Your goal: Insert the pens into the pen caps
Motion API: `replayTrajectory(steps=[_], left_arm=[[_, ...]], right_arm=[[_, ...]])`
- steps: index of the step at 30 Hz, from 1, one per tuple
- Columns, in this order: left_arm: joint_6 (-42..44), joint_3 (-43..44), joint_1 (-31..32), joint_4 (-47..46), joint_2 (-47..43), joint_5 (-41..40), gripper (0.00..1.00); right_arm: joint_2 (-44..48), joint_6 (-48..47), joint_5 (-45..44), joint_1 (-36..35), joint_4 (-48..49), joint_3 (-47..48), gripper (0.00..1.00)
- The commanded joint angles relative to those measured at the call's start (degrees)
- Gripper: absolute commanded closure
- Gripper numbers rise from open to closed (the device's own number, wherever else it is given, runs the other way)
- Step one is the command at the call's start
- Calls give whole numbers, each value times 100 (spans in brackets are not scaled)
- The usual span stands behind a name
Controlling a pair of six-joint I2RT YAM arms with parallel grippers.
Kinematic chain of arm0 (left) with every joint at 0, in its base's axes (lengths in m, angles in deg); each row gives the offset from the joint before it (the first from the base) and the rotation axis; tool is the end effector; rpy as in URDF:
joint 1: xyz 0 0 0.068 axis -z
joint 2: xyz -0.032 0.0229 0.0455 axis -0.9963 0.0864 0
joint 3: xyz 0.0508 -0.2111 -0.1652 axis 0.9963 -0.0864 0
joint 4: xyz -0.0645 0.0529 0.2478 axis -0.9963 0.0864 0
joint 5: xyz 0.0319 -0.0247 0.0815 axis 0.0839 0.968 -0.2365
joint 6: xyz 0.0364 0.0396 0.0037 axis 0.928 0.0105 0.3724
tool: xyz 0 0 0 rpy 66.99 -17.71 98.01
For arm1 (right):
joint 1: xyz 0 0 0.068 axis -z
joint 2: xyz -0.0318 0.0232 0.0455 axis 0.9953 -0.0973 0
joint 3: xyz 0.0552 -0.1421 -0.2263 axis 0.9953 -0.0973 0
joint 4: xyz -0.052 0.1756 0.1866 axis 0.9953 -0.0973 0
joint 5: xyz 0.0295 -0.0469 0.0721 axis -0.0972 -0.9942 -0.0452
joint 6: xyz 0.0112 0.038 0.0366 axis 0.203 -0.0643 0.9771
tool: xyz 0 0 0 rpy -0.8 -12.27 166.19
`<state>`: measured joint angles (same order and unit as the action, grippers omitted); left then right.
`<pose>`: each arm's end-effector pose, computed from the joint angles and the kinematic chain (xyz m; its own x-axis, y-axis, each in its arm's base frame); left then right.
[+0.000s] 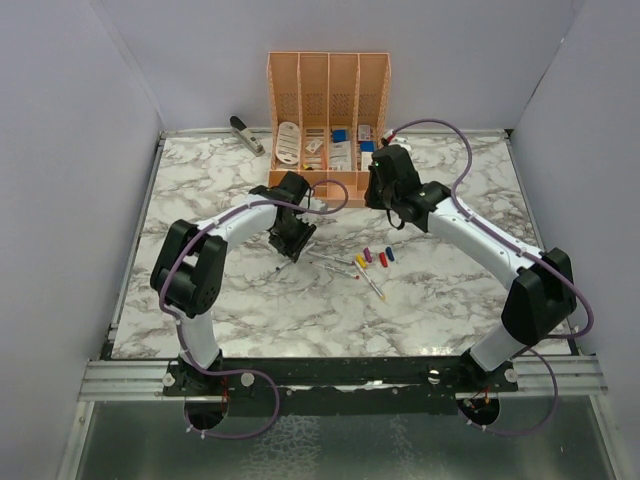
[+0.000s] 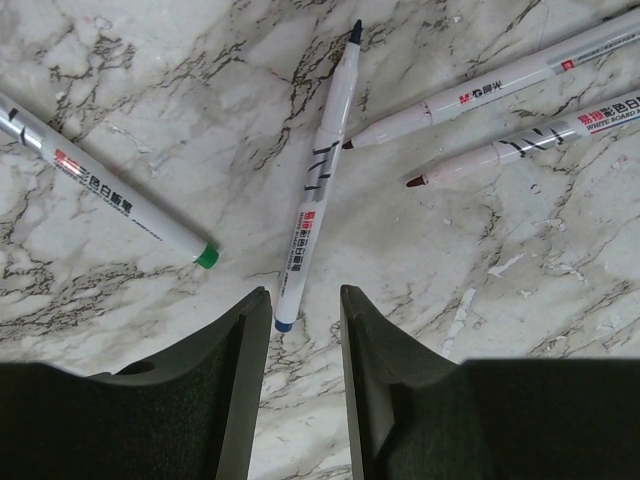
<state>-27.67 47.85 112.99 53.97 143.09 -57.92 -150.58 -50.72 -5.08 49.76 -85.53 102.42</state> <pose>0.3153 -0.1740 0.1954 -0.7845 0.5373 -0.3097 0.5939 0.7947 -0.1256 0.3028 0.1967 0.3045 -0.6493 0.1442 -0.7467 -0.0346 0.9752 0.2184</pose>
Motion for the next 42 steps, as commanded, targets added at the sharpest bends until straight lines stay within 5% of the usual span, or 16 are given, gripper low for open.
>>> replayTrajectory(steps=[1,24,32,42], left_arm=[[-27,102,131,174,253,-321,64],[-174,99,299,-435,738,-449,64],[-52,49,341,-107,1093,-465,75],[-6,54,473,523,1786,-793,77]], right_arm=[[127,126,-8,9,4,-37,83],[432,92,-107,33,204,-526,83],[470,257,-339,94,109,-502,83],[668,295,-496,150,103,-549,83]])
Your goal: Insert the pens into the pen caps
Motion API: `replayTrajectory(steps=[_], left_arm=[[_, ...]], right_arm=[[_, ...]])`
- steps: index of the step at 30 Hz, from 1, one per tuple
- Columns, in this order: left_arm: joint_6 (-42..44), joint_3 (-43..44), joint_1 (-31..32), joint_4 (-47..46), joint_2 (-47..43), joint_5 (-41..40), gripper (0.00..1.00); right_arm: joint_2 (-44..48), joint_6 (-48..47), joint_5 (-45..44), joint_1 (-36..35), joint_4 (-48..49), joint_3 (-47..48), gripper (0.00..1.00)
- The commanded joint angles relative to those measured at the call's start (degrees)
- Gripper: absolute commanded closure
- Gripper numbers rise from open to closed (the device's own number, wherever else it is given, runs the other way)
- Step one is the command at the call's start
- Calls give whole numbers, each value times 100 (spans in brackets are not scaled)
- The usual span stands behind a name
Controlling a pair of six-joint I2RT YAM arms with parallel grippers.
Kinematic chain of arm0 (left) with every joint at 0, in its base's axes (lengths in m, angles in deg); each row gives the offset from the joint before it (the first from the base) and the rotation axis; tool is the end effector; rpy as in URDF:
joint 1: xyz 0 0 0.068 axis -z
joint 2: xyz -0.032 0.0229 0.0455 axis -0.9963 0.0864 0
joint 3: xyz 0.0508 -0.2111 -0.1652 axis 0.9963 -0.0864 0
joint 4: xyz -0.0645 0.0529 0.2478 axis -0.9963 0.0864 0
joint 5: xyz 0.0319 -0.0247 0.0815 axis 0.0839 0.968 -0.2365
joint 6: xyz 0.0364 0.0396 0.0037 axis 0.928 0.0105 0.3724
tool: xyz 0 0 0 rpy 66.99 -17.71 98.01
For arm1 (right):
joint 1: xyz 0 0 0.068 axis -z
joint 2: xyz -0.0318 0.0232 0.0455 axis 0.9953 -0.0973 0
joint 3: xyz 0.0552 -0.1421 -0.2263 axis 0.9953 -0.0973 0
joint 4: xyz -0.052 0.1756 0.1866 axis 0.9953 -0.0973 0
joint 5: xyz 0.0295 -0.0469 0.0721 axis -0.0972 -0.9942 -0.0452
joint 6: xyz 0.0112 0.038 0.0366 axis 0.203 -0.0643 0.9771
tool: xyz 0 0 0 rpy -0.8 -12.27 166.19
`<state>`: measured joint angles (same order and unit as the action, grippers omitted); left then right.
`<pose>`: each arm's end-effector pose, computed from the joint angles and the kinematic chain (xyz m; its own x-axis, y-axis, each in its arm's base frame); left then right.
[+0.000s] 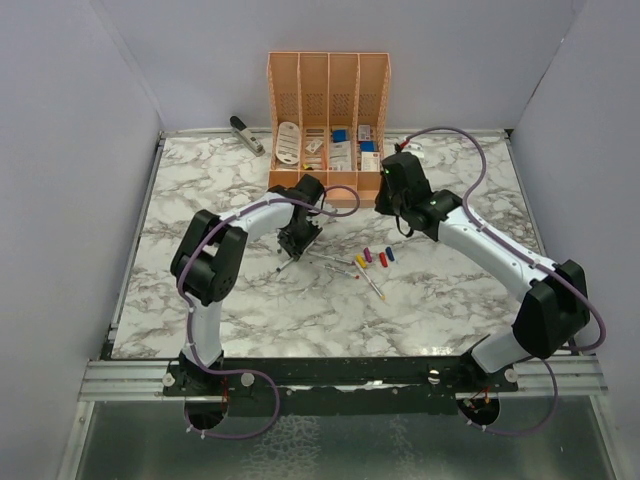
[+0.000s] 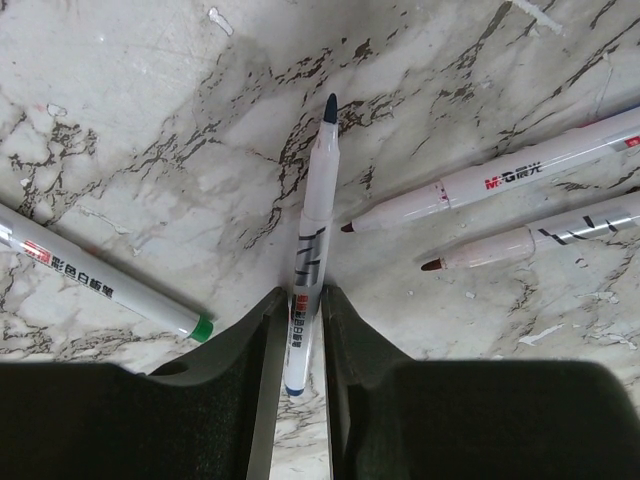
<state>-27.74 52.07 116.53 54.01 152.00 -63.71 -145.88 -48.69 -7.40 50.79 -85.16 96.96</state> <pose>0.3260 -0.2024 0.1599 -0.7709 0.5977 -0.2201 0.6194 0.7840 -0.0406 0.2883 0.1776 0.3006 -0.6342 0.1905 -0.7493 0.0333 0.9750 0.2196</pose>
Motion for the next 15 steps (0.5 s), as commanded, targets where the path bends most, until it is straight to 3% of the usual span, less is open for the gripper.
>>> replayTrajectory(steps=[1,3,5,9,13,15], left_arm=[[-19,-346,127,563,972,-238,77],[-64,-329,153,629,1094,-271,85],[-130,-346,173,620,1136,-270,100],[-157,-415,174,482,1000,-212,100],[-275,-433,174,254,693,-190,100],[-353,-434,174,123,481,-181,100]], right_arm=[[207,97,-264,53,56,-10,83],[210,94,-287,66,26,-18,83],[208,93,-355,83,-3,-35,83],[221,170,-483,185,-83,-139,82],[156,171,-488,321,-98,-401,60],[76,138,-486,339,-129,-544,60]])
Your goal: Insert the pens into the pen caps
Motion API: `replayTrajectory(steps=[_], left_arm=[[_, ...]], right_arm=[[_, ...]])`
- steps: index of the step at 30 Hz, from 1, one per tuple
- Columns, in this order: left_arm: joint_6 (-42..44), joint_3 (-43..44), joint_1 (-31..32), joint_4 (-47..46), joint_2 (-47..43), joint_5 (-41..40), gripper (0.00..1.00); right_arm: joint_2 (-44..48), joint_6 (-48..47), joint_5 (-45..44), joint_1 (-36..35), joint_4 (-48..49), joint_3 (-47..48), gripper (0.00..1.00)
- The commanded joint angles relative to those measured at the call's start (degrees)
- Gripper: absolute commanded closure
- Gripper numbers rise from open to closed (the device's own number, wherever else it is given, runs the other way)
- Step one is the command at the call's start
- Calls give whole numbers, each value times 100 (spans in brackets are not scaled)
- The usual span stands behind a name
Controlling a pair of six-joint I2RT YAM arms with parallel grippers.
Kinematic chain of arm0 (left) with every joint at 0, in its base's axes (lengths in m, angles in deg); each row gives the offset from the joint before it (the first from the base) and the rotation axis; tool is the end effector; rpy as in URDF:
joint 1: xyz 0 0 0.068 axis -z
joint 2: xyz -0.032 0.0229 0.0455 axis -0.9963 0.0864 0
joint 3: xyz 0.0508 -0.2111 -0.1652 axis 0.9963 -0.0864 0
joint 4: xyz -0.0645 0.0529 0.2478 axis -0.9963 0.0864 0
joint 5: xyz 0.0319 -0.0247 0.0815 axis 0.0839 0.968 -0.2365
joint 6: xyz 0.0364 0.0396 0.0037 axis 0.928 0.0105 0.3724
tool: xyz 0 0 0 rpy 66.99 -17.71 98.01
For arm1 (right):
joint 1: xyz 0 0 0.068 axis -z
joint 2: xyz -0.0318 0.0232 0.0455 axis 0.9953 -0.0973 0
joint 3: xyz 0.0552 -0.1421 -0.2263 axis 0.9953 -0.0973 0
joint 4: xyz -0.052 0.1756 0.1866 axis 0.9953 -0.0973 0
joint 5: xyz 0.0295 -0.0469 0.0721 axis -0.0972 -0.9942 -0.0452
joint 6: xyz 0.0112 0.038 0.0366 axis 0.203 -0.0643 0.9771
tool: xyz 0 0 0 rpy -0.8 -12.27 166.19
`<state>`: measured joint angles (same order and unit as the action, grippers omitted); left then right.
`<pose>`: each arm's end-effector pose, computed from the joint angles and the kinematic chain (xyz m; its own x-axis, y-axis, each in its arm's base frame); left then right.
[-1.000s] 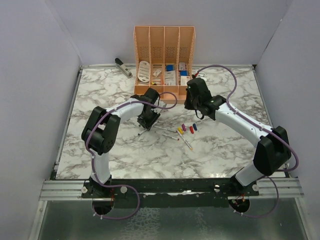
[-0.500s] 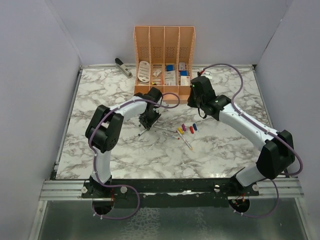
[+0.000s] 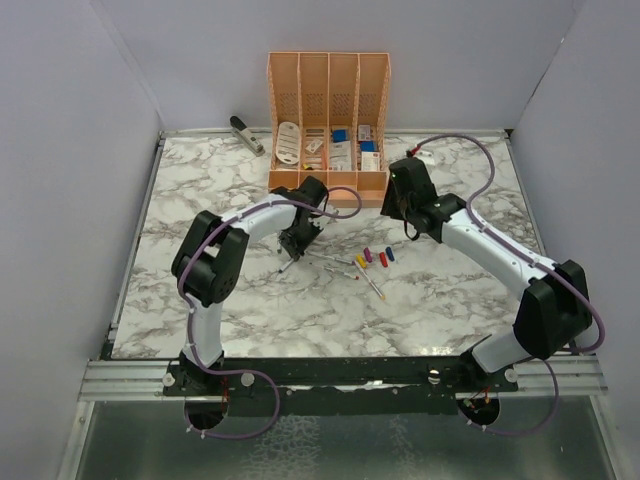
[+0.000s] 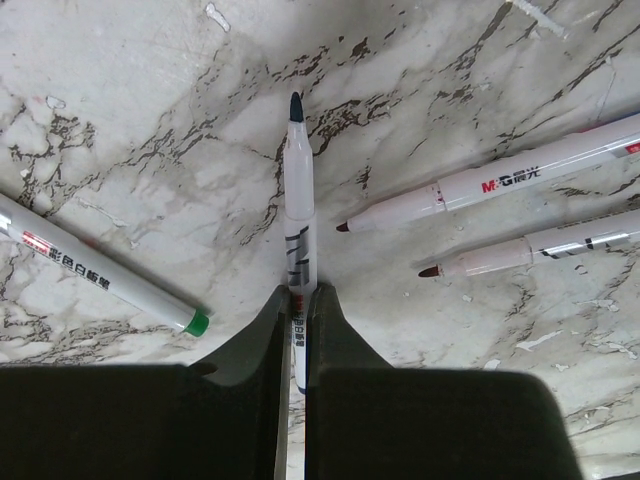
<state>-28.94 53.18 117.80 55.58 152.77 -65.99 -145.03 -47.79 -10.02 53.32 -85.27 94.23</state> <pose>0.3235 -0.2092 0.1593 -0.7749 0.6013 -0.1949 0.6144 0.7890 -0.0085 0.2905 0.1597 0.2897 -0.6266 0.2215 -0.7472 0.1218 0.9748 0.1868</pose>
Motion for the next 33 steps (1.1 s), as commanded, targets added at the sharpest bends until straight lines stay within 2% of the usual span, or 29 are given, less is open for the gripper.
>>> replayTrajectory(steps=[1,6,9,21,33], left_arm=[[-266,-541,47,-101,277,54,100],[-416,-402,47,-245,-347,31,100],[-448,-260,47,-244,-713,43,100],[-597,102,47,-390,-1866,-86,100],[-747,-572,8,-1711,-2853,651,100]], right_arm=[[-47,61,-240,92,-142,-352,64],[-109,110,-174,95,-62,-817,79],[-212,54,-82,95,-49,-937,82],[-786,-227,527,95,-15,-1056,77],[-1128,-302,785,97,-18,-1085,73]])
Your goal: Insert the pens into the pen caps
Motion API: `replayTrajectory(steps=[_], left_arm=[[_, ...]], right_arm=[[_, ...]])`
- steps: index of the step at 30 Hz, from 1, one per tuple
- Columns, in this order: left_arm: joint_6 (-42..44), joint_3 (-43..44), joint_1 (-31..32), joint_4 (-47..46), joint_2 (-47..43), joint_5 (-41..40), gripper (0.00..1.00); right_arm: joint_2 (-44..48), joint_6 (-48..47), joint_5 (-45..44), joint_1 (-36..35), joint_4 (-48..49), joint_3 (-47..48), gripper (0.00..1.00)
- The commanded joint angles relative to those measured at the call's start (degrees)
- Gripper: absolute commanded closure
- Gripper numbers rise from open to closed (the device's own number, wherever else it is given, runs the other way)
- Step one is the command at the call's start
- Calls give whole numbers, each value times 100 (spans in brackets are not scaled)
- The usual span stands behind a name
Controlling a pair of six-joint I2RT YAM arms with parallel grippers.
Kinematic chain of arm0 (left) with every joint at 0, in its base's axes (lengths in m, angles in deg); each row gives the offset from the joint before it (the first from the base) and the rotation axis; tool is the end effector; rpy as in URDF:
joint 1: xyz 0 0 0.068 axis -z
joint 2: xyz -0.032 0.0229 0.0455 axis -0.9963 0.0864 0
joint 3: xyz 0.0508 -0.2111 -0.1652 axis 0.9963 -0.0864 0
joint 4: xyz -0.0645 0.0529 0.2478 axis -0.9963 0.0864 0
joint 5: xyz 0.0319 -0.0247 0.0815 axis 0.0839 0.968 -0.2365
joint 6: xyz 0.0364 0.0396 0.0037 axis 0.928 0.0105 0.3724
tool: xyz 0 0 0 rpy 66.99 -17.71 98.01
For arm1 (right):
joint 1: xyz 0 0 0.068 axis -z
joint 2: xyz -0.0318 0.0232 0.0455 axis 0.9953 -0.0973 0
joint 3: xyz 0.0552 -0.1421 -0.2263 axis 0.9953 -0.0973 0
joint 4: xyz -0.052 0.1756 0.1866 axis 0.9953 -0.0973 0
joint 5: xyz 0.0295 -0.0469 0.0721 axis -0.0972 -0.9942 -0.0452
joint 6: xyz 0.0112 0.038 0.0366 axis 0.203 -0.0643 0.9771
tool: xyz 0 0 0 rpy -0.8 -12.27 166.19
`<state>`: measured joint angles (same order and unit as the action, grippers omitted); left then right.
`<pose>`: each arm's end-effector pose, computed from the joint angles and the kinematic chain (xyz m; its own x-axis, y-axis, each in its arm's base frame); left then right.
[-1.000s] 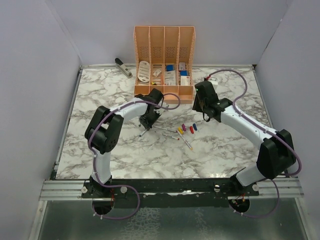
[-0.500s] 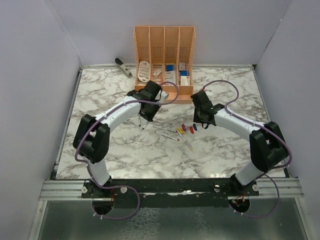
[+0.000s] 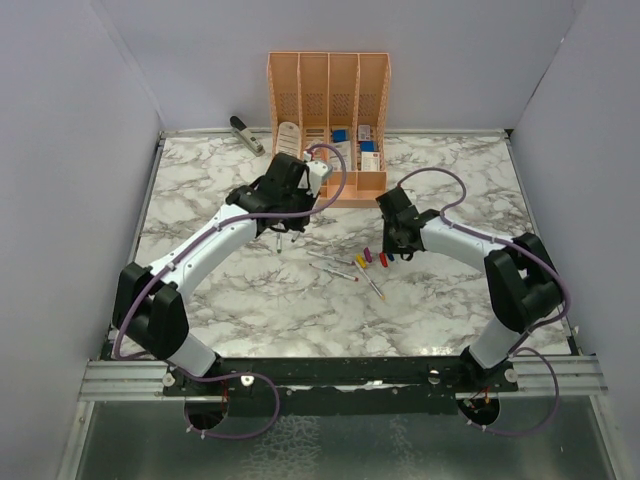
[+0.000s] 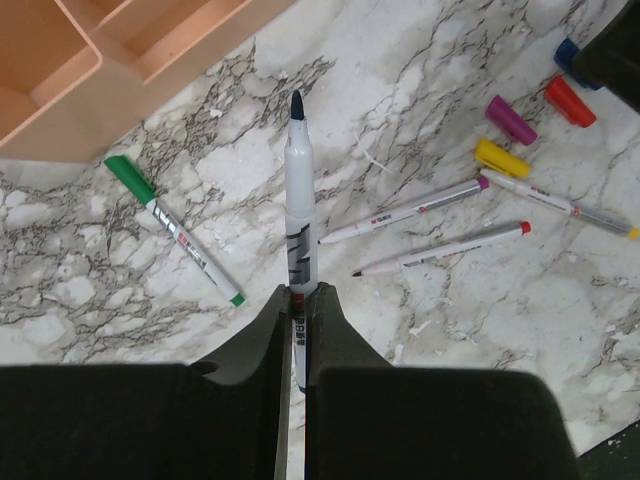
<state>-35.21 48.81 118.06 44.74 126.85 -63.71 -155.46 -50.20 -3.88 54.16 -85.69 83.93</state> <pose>0.2830 -0.1867 0.3032 -0.6210 0.3763 -0.6876 0.5675 0.8210 -0.0632 0.2873 0.1563 0.1762 -0.8660 0.0718 -0.4948 0.0768 0.9970 0.0103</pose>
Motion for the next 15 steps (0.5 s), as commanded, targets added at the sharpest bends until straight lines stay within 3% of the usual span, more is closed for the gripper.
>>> replayTrajectory(steps=[1,9,15], left_arm=[[-121,-172,-30,-735,-311,504,100],[-348,-635,-56,-1747,-776,1295,100],[-431,-721,-58,-1875,-787,1495,100]], right_arm=[[-105,-70,175,14,16,-54,73],[-311,-77,136,11,5,-35,72],[-441,-64,105,11,37,-14,72]])
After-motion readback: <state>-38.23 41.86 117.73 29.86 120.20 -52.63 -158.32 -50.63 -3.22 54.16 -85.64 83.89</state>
